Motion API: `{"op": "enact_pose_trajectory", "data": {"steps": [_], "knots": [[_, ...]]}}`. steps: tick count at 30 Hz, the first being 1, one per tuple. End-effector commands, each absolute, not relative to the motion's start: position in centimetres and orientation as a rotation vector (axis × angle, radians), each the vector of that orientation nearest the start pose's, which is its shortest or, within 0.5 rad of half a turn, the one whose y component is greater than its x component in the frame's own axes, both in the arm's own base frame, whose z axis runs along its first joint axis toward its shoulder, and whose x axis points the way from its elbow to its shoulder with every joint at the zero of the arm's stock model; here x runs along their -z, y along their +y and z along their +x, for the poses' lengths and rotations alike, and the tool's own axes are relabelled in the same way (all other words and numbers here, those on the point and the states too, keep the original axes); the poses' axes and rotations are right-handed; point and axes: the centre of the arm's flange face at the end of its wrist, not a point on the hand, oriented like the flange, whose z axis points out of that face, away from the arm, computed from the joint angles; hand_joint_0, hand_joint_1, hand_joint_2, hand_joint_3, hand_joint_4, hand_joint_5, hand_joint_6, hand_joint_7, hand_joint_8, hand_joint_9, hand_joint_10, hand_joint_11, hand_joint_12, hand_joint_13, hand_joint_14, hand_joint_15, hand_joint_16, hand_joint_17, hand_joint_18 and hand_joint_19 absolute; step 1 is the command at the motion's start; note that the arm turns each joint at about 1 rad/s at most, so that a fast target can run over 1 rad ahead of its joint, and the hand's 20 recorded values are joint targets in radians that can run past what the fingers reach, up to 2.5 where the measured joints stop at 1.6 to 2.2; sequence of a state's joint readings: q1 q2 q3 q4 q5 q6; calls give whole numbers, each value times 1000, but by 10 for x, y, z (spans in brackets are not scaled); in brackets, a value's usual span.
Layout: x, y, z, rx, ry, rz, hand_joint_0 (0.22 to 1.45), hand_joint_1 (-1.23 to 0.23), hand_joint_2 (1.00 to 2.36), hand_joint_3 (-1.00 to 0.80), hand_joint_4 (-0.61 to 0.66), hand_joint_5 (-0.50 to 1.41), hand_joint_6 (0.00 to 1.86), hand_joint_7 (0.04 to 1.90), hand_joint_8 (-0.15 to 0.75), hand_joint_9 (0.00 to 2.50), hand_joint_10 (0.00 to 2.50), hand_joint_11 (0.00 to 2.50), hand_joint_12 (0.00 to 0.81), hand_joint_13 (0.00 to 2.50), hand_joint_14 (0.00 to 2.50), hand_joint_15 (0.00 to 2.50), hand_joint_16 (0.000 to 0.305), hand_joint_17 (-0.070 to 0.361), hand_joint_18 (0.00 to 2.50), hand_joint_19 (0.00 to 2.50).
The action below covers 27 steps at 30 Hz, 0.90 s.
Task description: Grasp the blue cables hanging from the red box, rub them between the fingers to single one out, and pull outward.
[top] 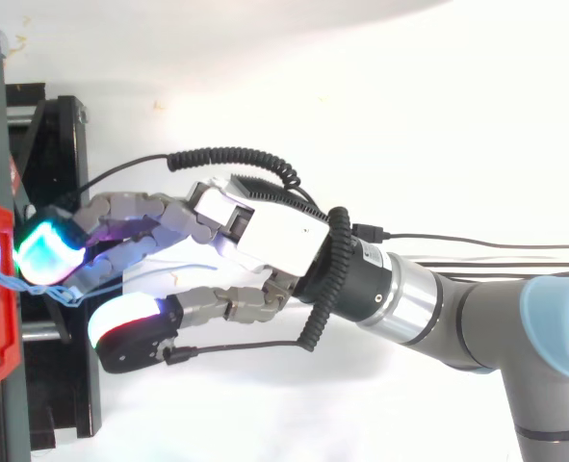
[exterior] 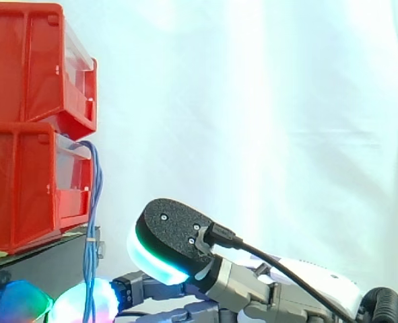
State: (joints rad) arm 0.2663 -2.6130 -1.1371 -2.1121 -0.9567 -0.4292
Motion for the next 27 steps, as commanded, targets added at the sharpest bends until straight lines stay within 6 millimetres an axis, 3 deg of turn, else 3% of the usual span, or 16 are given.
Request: {"op": "enact_pose_trajectory", "data": {"steps": [1, 17, 27], "knots": [[-96, 30, 828, -889, 796, 989, 556, -573, 1002, -466, 298, -142, 502, 746, 255, 935, 7, 225, 306, 638, 11, 282, 35, 79, 450, 259], [-95, 27, 827, -934, 770, 1012, 572, -569, 1003, -456, 316, -118, 503, 822, 251, 988, 9, 270, 309, 686, 13, 311, 34, 77, 473, 286], [-98, 28, 829, -1032, 752, 1029, 600, -628, 1007, -411, 260, -72, 503, 1185, 247, 1052, 14, 433, 312, 702, 14, 349, 33, 75, 482, 297]]}}
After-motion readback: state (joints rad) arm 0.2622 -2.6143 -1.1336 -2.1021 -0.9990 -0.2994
